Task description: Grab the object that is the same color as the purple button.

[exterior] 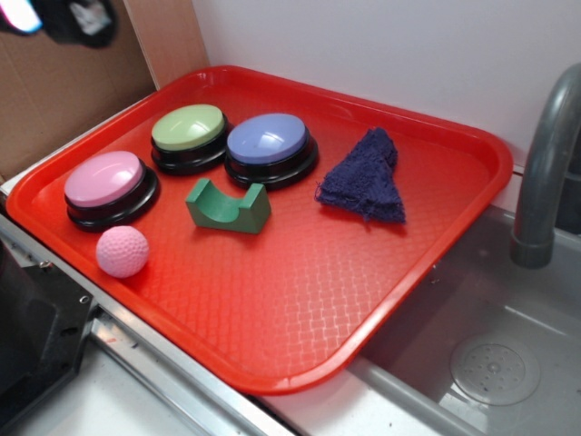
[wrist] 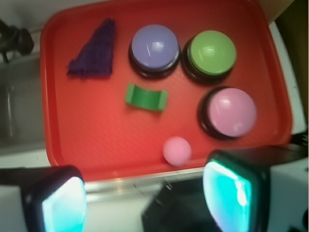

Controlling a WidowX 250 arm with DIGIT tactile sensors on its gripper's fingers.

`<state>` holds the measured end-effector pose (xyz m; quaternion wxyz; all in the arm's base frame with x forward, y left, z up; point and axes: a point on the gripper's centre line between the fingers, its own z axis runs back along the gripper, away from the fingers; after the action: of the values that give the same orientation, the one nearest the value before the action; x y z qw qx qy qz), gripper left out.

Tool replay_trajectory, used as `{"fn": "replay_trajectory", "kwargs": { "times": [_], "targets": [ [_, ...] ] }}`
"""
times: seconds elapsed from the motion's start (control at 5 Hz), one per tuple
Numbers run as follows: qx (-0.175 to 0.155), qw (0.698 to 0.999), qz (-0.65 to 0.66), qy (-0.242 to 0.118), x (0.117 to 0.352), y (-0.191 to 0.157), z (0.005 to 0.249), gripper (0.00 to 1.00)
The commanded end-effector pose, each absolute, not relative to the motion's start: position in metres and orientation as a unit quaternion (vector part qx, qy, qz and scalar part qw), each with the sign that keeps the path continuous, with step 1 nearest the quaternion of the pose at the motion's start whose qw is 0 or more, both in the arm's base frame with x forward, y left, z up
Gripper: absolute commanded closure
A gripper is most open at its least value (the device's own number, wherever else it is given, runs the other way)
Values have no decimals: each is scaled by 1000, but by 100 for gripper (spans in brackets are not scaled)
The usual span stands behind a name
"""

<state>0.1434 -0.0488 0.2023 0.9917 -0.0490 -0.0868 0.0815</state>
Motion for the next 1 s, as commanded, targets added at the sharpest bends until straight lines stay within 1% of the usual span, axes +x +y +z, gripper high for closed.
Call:
{"fn": "replay_trajectory", "kwargs": {
  "times": [0.0,0.2,0.4,0.6,0.8],
  "targets": [
    [-79,978,169,-98,206,-85,161,0],
    [-69,973,207,-80,239,-98,135,0],
    [-69,956,274,-83,274,-114,106,0],
    [-55,947,309,-66,295,-124,80,0],
    [-30,939,338,-52,310,-127,61,0]
  ]
}}
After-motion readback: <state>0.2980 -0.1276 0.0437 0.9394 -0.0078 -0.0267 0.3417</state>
